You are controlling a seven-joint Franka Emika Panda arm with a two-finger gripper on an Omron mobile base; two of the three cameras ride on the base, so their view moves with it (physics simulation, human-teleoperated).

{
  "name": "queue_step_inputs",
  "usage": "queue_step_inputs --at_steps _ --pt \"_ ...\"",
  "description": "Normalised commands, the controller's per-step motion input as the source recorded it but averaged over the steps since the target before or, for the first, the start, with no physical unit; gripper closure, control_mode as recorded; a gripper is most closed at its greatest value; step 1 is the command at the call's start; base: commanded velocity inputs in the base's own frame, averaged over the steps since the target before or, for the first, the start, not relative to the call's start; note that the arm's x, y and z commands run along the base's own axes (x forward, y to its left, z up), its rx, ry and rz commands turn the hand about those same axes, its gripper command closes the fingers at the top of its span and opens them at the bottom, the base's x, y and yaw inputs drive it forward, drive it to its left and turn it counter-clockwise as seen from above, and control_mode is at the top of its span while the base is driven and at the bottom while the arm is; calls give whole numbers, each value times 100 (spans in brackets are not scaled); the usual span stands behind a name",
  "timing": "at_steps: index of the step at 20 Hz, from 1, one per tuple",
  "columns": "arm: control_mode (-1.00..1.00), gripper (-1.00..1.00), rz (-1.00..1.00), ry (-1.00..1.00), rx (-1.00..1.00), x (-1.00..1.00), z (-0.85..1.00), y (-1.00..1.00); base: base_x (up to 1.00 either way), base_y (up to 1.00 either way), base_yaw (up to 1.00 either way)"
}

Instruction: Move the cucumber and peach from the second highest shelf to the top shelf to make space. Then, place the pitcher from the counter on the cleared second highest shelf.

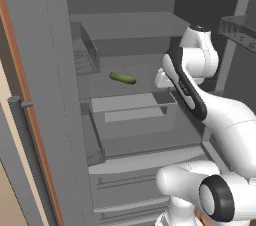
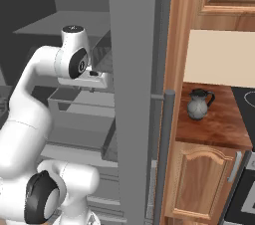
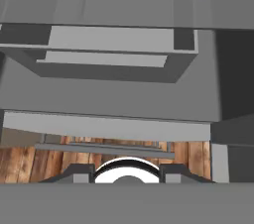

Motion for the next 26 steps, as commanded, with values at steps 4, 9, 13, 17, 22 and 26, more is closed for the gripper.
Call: queue_step_inputs --at_steps 4,9,13,17,22,26 --pt "-100 -100 1 -20 0 0 -1 15 0 0 0" --pt "-100 -100 2 -32 0 8 0 12 0 0 0" --pt "-100 -100 0 -13 0 26 -2 8 0 0 0" --pt "-100 -100 -1 -1 0 32 -11 -5 0 0 0" --pt "-100 -100 -9 0 -2 30 -20 -17 0 0 0" --pt "-100 -100 -13 0 -5 34 -27 -30 0 0 0"
